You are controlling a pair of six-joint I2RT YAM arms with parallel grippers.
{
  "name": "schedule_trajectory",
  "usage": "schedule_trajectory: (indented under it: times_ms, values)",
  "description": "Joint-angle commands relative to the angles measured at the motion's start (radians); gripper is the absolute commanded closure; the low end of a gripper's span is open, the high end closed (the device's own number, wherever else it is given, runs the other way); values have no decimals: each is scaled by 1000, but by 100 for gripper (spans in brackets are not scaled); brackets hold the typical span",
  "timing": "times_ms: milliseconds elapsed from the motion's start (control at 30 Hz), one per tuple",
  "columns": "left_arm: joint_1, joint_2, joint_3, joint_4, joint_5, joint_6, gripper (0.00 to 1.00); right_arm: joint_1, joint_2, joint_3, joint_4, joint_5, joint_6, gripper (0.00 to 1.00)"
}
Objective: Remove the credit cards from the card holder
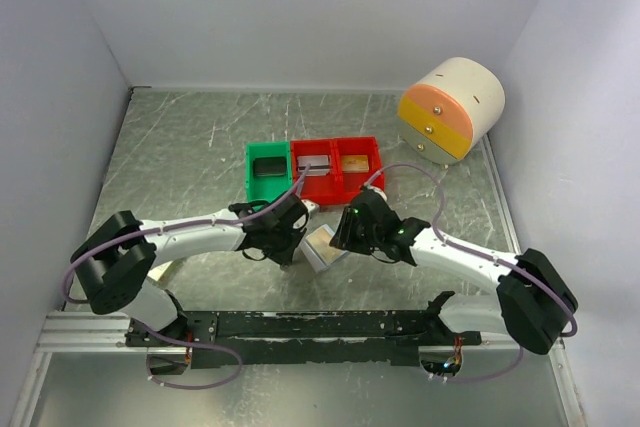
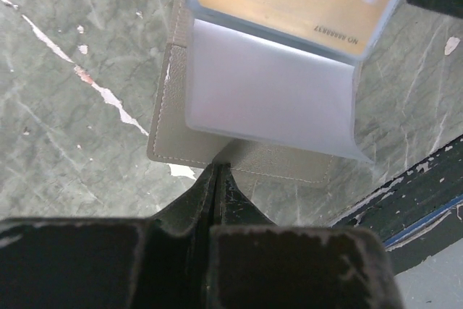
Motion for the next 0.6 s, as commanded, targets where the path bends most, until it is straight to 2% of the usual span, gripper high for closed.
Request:
schedule_trajectory:
  times_ms: [0, 167, 400, 567]
  values:
    - [-1, -51, 5, -22, -34, 5, 93, -45, 5, -20, 72, -105, -59, 59]
    - [33, -65, -31, -5, -38, -28, 93, -46, 72, 38, 53, -104, -80, 59]
    - [100, -63, -20, -29, -35, -15, 93, -71, 160, 153, -18, -51, -173, 53]
    - [125, -53, -9, -25, -19, -37, 93, -97, 260, 192, -25, -103, -200, 51]
